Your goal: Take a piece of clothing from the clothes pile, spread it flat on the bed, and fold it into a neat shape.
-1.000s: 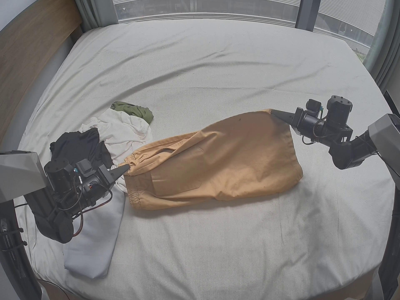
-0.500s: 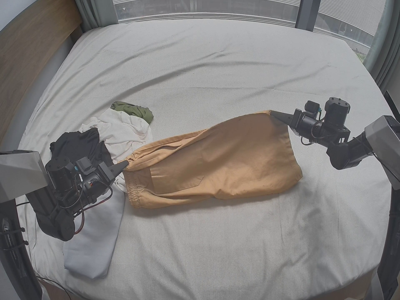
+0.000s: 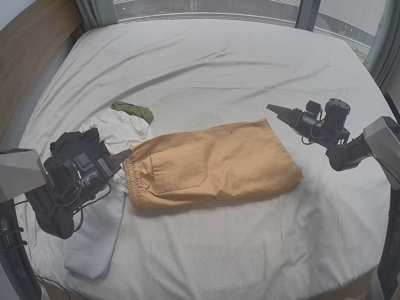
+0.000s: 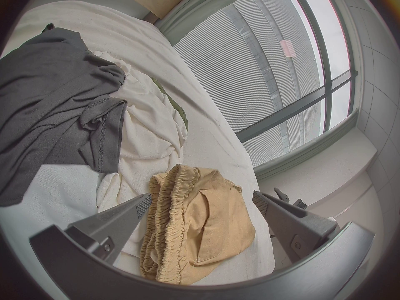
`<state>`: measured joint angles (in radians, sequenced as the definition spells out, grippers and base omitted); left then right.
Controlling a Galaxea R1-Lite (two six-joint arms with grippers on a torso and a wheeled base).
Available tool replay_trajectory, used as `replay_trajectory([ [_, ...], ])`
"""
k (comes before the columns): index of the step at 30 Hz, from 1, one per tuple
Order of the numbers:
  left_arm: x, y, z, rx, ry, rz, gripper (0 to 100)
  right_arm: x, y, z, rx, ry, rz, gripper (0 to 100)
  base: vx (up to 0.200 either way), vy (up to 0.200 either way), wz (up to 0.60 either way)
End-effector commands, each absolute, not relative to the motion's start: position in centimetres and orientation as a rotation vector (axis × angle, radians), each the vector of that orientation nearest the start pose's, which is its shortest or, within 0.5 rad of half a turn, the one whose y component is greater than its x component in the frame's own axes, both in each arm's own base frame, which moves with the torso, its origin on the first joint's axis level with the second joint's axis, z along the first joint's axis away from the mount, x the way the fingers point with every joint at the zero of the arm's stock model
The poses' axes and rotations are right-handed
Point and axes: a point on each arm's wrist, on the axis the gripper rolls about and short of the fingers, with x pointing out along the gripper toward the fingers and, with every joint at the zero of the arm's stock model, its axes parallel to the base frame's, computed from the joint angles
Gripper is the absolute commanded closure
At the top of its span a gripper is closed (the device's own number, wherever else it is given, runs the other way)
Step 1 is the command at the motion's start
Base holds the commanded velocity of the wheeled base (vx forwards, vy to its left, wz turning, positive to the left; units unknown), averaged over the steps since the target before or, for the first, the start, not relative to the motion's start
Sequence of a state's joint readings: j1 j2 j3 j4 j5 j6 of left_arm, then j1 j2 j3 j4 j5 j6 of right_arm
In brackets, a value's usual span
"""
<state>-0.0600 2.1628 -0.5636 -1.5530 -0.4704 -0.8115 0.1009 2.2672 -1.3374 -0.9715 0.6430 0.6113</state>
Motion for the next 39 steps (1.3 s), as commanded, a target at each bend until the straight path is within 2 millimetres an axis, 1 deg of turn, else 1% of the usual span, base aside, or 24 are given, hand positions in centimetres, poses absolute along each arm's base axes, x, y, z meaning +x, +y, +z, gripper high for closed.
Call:
replay_trajectory([
  [1, 33.0, -3.3, 8.2, -0.797, 0.226, -0.503, 0, 42.4, 5.5, 15.2, 0.573, 0.199, 0.724, 0, 0.000, 0.000, 0.00],
  [4, 32.4, -3.5, 9.1, -0.794, 0.214, -0.521, 0, 40.3, 5.1, 15.2, 0.570, 0.200, 0.720, 0, 0.000, 0.000, 0.00],
  [7, 31.3, -4.1, 9.7, -0.786, 0.222, -0.549, 0, 37.5, 4.9, 14.4, 0.569, 0.197, 0.721, 0, 0.000, 0.000, 0.00],
  [9, 30.8, -4.3, 9.7, -0.784, 0.233, -0.557, 0, 36.2, 4.7, 13.9, 0.566, 0.187, 0.724, 0, 0.000, 0.000, 0.00],
  [10, 30.8, -4.3, 9.7, -0.784, 0.233, -0.557, 0, 36.1, 4.7, 13.8, 0.567, 0.189, 0.723, 0, 0.000, 0.000, 0.00],
  [11, 30.3, -4.3, 9.9, -0.781, 0.235, -0.561, 0, 34.6, 4.6, 12.9, 0.565, 0.183, 0.725, 0, 0.000, 0.000, 0.00],
  [14, 30.0, -4.3, 10.3, -0.764, 0.227, -0.579, 0, 33.0, 4.3, 11.9, 0.561, 0.162, 0.725, 0, 0.000, 0.000, 0.00],
  [15, 30.0, -4.3, 10.3, -0.764, 0.227, -0.579, 0, 33.0, 4.2, 11.9, 0.561, 0.161, 0.725, 0, 0.000, 0.000, 0.00],
  [16, 29.9, -4.4, 10.5, -0.748, 0.221, -0.594, 0, 31.9, 4.1, 11.5, 0.559, 0.144, 0.730, 0, 0.000, 0.000, 0.00],
  [19, 29.7, -4.5, 10.6, -0.731, 0.217, -0.601, 0, 31.1, 4.1, 11.0, 0.569, 0.171, 0.724, 0, 0.000, 0.000, 0.00],
  [21, 29.5, -4.7, 10.4, -0.712, 0.222, -0.607, 0, 30.1, 4.1, 10.5, 0.578, 0.207, 0.721, 0, 0.000, 0.000, 0.00],
  [23, 29.4, -4.6, 10.2, -0.700, 0.226, -0.605, 0, 29.7, 4.2, 10.0, 0.582, 0.235, 0.721, 0, 0.000, 0.000, 0.00],
  [27, 29.3, -4.7, 10.1, -0.687, 0.229, -0.605, 0, 29.8, 4.0, 10.1, 0.578, 0.227, 0.712, 0, 0.000, 0.000, 0.00],
  [28, 29.3, -4.7, 10.0, -0.680, 0.229, -0.606, 0, 29.5, 3.9, 10.2, 0.580, 0.228, 0.710, 0, 0.000, 0.000, 0.00],
  [31, 29.3, -4.8, 9.9, -0.667, 0.229, -0.607, 0, 29.4, 3.6, 10.0, 0.580, 0.233, 0.697, 0, 0.000, 0.000, 0.00],
  [33, 29.3, -4.8, 9.8, -0.638, 0.223, -0.609, 0, 29.4, 3.0, 9.7, 0.584, 0.238, 0.675, 0, 0.000, 0.000, 0.00],
  [35, 29.1, -4.9, 9.7, -0.620, 0.225, -0.612, 0, 29.4, 2.9, 9.5, 0.586, 0.245, 0.669, 0, 0.000, 0.000, 0.00],
  [37, 28.9, -5.2, 9.4, -0.604, 0.237, -0.616, 0, 29.3, 2.9, 8.9, 0.585, 0.263, 0.660, 0, 0.000, 0.000, 0.00],
  [39, 28.7, -5.4, 9.1, -0.568, 0.243, -0.625, 0, 29.7, 2.7, 7.7, 0.578, 0.296, 0.643, 0, 0.000, 0.000, 0.00],
])
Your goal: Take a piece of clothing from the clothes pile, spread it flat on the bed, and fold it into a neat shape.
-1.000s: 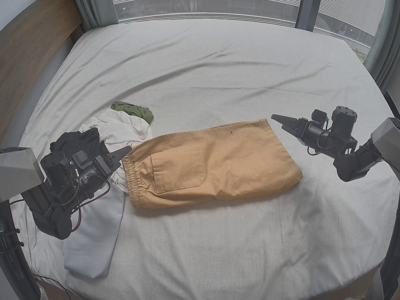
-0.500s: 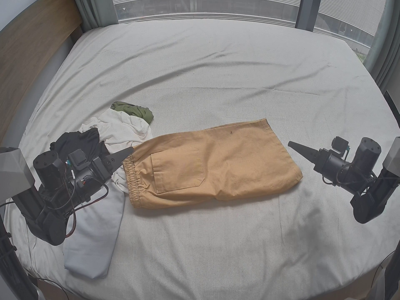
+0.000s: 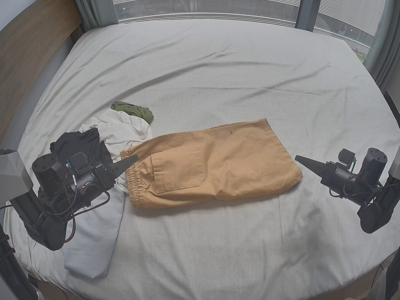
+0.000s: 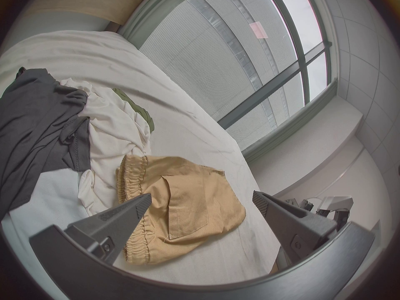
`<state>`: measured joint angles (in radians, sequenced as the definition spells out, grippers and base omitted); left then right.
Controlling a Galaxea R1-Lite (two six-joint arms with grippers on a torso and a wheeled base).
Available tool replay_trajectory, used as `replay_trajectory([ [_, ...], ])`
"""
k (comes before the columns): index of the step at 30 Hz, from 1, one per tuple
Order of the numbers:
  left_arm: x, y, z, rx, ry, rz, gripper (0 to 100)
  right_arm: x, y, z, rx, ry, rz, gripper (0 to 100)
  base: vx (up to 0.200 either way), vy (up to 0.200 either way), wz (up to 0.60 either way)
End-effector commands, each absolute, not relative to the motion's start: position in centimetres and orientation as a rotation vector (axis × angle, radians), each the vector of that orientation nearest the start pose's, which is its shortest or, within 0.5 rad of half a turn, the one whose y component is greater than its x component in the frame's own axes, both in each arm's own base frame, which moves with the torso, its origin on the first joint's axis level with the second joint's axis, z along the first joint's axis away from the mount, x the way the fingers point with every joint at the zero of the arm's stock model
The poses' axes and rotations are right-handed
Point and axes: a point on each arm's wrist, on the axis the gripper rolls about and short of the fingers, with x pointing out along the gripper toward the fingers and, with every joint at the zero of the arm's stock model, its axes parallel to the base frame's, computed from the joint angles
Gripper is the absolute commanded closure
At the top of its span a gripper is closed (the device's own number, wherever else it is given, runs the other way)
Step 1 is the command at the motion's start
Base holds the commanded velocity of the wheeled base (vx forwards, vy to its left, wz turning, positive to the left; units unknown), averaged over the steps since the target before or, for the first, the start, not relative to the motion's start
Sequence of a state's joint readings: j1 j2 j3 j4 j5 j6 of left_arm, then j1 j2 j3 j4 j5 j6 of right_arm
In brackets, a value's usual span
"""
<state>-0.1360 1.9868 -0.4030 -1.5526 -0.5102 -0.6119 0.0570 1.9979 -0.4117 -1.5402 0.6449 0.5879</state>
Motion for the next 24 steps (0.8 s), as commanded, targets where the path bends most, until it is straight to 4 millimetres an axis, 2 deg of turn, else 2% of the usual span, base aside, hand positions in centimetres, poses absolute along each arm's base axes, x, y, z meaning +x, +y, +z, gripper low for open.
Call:
replay_trajectory([
  [1, 28.6, -5.5, 9.0, -0.563, 0.245, -0.626, 0, 29.7, 2.6, 7.5, 0.577, 0.298, 0.639, 0, 0.000, 0.000, 0.00],
  [7, 28.6, -5.5, 8.6, -0.516, 0.246, -0.626, 0, 30.2, 2.1, 4.7, 0.585, 0.376, 0.597, 0, 0.000, 0.000, 0.00],
  [18, 28.9, -5.3, 8.4, -0.520, 0.248, -0.619, 0, 30.8, 2.2, 2.2, 0.605, 0.449, 0.579, 0, 0.000, 0.000, 0.00],
  [24, 29.0, -5.3, 8.1, -0.521, 0.255, -0.616, 0, 31.9, 2.7, 1.2, 0.605, 0.455, 0.586, 0, 0.000, 0.000, 0.00],
])
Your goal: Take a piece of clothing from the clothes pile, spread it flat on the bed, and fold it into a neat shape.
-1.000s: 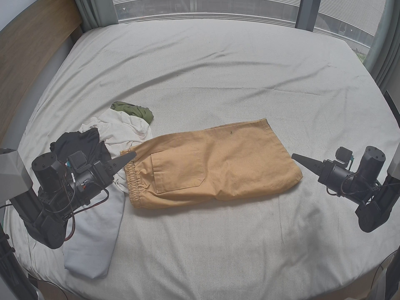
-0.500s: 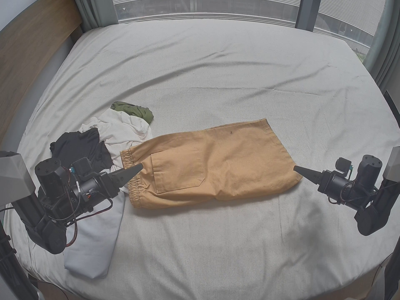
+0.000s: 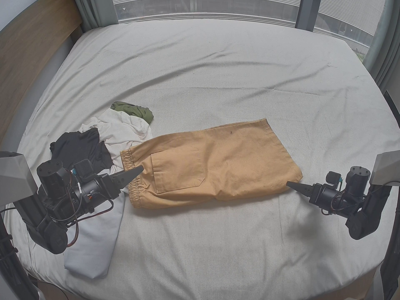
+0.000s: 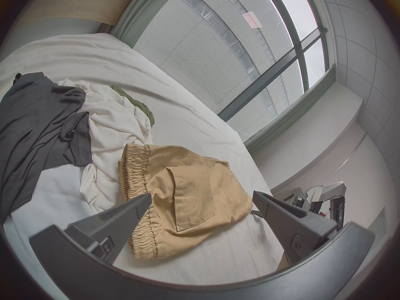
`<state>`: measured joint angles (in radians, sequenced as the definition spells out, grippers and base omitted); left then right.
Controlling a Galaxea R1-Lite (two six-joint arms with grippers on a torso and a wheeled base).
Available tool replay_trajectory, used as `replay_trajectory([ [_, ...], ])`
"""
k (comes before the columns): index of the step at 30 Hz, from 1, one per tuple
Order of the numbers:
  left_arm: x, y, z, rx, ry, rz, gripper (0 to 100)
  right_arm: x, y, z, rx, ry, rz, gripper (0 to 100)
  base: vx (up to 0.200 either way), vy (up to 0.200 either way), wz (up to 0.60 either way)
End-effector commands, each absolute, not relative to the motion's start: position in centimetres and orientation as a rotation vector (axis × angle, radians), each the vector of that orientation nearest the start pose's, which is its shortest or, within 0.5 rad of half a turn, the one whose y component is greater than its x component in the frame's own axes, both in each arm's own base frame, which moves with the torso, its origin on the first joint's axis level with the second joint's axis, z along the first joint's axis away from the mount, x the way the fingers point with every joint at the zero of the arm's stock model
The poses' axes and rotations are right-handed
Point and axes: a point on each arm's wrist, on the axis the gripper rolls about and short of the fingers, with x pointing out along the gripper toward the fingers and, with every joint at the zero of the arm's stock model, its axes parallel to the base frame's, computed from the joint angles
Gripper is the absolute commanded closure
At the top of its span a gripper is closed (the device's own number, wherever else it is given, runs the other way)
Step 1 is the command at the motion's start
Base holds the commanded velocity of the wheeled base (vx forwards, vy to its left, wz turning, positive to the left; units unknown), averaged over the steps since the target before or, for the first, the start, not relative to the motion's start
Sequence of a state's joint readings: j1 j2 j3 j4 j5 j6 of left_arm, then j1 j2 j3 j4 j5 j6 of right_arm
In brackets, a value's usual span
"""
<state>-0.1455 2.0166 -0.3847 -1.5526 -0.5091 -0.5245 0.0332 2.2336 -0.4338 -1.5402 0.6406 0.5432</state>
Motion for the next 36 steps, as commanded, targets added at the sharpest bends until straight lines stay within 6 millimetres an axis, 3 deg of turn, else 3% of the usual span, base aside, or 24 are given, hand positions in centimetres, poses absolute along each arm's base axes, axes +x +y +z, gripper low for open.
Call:
replay_trajectory([
  [1, 29.0, -5.3, 8.1, -0.521, 0.255, -0.616, 0, 32.4, 2.9, 0.8, 0.601, 0.450, 0.588, 0, 0.000, 0.000, 0.00],
  [14, 29.0, -5.3, 8.2, -0.523, 0.254, -0.614, 0, 35.0, 4.9, -0.9, 0.582, 0.424, 0.585, 0, 0.000, 0.000, 0.00],
  [20, 29.0, -5.3, 8.2, -0.521, 0.253, -0.615, 0, 36.7, 6.8, -1.6, 0.570, 0.387, 0.579, 0, 0.000, 0.000, 0.00],
  [27, 29.1, -5.3, 8.2, -0.522, 0.251, -0.614, 0, 37.5, 8.3, -1.3, 0.609, 0.364, 0.580, 0, 0.000, 0.000, 0.00],
  [35, 29.1, -5.3, 8.2, -0.522, 0.249, -0.614, 0, 37.5, 8.6, -1.3, 0.611, 0.358, 0.569, 0, 0.000, 0.000, 0.00],
  [36, 29.1, -5.3, 8.2, -0.522, 0.251, -0.614, 0, 37.5, 8.6, -1.3, 0.611, 0.359, 0.570, 100, 0.000, 0.000, 0.00],
])
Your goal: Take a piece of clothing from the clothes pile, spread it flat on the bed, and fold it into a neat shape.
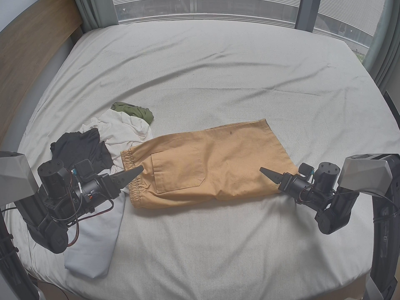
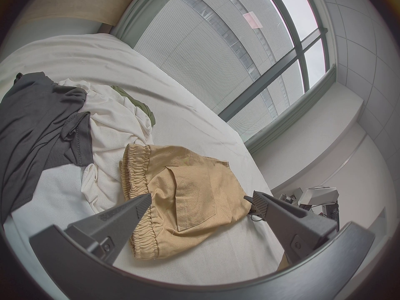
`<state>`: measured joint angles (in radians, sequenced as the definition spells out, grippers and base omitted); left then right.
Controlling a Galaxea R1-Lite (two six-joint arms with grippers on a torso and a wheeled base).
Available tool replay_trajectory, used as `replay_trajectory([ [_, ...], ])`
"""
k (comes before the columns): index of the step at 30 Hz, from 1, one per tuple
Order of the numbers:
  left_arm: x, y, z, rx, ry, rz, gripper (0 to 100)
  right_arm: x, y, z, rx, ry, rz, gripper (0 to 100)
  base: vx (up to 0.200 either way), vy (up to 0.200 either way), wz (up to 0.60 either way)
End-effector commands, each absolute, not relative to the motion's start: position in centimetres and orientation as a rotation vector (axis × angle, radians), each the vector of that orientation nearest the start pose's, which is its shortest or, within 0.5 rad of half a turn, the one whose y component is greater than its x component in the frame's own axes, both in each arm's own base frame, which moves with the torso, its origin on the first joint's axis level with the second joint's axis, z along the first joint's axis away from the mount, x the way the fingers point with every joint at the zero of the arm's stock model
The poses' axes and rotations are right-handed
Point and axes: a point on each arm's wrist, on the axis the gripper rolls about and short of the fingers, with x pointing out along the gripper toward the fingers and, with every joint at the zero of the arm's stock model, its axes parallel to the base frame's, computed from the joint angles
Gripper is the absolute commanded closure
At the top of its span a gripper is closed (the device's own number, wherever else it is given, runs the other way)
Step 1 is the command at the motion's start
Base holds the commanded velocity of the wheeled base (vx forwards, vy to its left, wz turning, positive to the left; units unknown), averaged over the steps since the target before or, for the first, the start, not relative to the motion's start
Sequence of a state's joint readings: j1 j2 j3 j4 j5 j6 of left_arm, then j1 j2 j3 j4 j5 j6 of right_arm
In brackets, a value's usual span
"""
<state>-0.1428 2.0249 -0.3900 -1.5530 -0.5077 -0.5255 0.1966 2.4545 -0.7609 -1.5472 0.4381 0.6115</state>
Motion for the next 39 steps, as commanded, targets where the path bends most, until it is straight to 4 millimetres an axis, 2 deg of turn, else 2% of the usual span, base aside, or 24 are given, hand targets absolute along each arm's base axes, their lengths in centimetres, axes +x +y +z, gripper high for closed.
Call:
replay_trajectory([
  [1, 29.1, -5.3, 8.2, -0.522, 0.251, -0.614, 0, 37.5, 8.6, -1.3, 0.611, 0.359, 0.570, 100, 0.000, 0.000, 0.00],
  [14, 29.1, -5.3, 8.1, -0.524, 0.256, -0.612, 0, 36.2, 8.7, -1.4, 0.595, 0.383, 0.527, 100, 0.000, 0.000, 0.00],
  [26, 29.2, -5.3, 7.7, -0.528, 0.268, -0.609, 0, 33.5, 8.1, 1.8, 0.539, 0.358, 0.523, 100, 0.000, 0.000, 0.00],
  [36, 29.3, -5.3, 7.5, -0.529, 0.273, -0.608, 0, 33.7, 7.9, 1.8, 0.531, 0.347, 0.517, 100, 0.000, 0.000, 0.00],
  [39, 29.4, -5.3, 7.4, -0.530, 0.277, -0.606, 0, 34.0, 7.9, 1.2, 0.532, 0.357, 0.512, 100, 0.000, 0.000, 0.00],
])
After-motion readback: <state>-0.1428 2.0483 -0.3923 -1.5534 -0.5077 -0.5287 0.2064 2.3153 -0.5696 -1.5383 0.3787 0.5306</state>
